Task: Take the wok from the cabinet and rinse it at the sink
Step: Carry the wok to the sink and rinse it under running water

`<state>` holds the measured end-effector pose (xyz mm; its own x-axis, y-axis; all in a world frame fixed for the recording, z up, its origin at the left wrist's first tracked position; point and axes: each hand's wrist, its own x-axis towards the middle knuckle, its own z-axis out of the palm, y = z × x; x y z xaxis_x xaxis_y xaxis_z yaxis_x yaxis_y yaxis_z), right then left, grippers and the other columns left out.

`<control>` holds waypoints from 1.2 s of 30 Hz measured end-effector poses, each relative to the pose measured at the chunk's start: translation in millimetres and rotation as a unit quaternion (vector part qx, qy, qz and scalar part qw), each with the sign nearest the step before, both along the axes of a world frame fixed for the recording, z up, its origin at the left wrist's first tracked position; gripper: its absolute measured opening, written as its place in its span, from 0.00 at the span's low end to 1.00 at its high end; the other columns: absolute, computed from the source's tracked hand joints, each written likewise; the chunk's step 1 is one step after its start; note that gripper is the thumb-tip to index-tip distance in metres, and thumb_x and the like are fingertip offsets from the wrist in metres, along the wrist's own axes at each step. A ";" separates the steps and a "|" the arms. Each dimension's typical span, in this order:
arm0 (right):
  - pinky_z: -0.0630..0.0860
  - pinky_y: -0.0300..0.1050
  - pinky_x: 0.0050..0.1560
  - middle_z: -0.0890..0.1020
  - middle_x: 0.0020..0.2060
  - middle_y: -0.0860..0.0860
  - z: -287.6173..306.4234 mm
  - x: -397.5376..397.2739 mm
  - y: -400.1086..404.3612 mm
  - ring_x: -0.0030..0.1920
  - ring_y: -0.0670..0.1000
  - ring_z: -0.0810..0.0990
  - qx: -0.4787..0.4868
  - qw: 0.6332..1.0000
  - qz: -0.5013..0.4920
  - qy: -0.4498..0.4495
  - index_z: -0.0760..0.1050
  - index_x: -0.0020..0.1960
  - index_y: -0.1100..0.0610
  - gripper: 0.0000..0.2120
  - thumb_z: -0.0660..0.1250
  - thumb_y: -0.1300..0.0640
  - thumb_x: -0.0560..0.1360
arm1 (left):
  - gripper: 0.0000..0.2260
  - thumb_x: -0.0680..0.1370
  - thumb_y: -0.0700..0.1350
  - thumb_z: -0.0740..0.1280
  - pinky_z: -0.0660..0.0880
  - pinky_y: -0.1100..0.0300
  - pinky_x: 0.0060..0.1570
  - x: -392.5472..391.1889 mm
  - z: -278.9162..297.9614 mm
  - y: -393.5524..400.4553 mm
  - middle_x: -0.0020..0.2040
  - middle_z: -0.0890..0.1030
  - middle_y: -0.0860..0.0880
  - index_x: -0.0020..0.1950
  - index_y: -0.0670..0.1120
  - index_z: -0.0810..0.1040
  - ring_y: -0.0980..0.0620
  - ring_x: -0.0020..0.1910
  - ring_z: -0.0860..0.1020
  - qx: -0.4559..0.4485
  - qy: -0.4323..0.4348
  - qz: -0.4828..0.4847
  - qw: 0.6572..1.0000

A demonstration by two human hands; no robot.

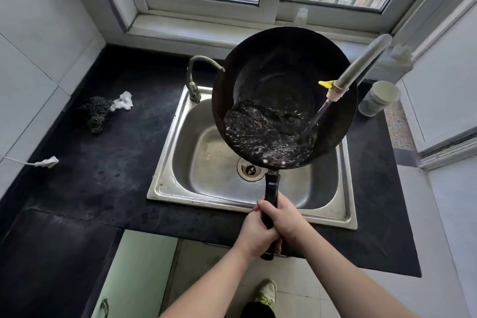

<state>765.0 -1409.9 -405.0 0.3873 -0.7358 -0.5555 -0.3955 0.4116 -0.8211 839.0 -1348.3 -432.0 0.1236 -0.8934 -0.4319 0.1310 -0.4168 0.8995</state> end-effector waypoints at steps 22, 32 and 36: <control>0.75 0.47 0.44 0.79 0.33 0.51 35.2 -10.4 27.1 0.36 0.50 0.77 0.020 0.992 -0.033 0.119 0.76 0.41 0.58 0.06 0.66 0.58 0.75 | 0.05 0.71 0.41 0.65 0.66 0.66 0.18 -22.7 68.5 32.2 0.22 0.71 0.46 0.45 0.41 0.74 0.54 0.16 0.69 0.071 0.201 0.022 0.977; 0.63 0.36 0.18 0.73 0.30 0.58 76.2 -7.1 43.1 0.17 0.52 0.67 0.122 0.985 -0.049 0.110 0.75 0.44 0.63 0.09 0.65 0.56 0.74 | 0.03 0.68 0.41 0.65 0.64 0.67 0.18 -16.3 112.3 48.0 0.22 0.68 0.47 0.39 0.43 0.74 0.55 0.17 0.67 0.119 0.262 0.041 0.957; 0.60 0.30 0.17 0.67 0.21 0.56 92.0 -4.9 46.2 0.11 0.49 0.59 0.189 0.977 -0.055 0.079 0.73 0.41 0.61 0.10 0.63 0.56 0.77 | 0.04 0.66 0.40 0.63 0.64 0.69 0.18 -13.4 124.3 49.3 0.23 0.67 0.47 0.38 0.43 0.70 0.56 0.17 0.67 0.144 0.254 0.048 0.955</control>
